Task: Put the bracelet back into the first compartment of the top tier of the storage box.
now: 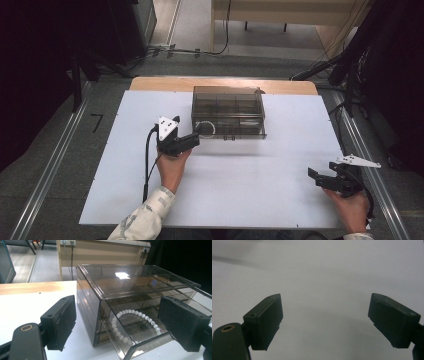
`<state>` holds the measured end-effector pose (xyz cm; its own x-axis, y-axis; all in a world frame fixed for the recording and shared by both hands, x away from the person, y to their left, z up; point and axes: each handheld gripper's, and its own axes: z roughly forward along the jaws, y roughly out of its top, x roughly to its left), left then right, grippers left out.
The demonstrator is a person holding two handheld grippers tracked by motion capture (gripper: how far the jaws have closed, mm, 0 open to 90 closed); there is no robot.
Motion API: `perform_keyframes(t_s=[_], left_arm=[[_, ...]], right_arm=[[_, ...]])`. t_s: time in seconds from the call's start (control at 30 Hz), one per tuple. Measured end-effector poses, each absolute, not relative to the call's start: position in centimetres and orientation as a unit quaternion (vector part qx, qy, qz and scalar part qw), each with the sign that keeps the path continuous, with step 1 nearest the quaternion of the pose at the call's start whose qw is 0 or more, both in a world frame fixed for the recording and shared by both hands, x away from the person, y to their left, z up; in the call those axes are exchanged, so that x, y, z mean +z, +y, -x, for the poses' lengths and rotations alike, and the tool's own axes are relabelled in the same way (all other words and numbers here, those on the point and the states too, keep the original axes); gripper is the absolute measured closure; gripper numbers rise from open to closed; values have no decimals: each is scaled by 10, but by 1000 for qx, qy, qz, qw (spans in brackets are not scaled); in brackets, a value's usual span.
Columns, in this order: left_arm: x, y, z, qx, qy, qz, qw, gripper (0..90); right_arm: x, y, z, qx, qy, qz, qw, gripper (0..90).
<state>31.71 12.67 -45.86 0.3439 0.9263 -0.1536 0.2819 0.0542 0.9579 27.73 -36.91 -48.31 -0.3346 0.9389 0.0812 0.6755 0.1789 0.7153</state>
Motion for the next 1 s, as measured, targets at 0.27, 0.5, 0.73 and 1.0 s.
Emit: perform_keyframes(t_s=[0.27, 0.5, 0.73, 1.0], left_arm=[[-457, 140, -311, 292, 502, -619, 528, 113], [-457, 154, -302, 284, 516, -627, 510, 65], [-460, 167, -295, 291, 528, -628, 492, 38], [-462, 179, -284, 286, 534, -640, 472, 36]], right_arm=[[-483, -368, -278, 339, 743, -544, 193, 109], [-483, -368, -277, 339, 743, -544, 192, 109], [-483, -368, -278, 337, 744, -544, 192, 109], [-483, -368, -277, 338, 743, -545, 192, 109]])
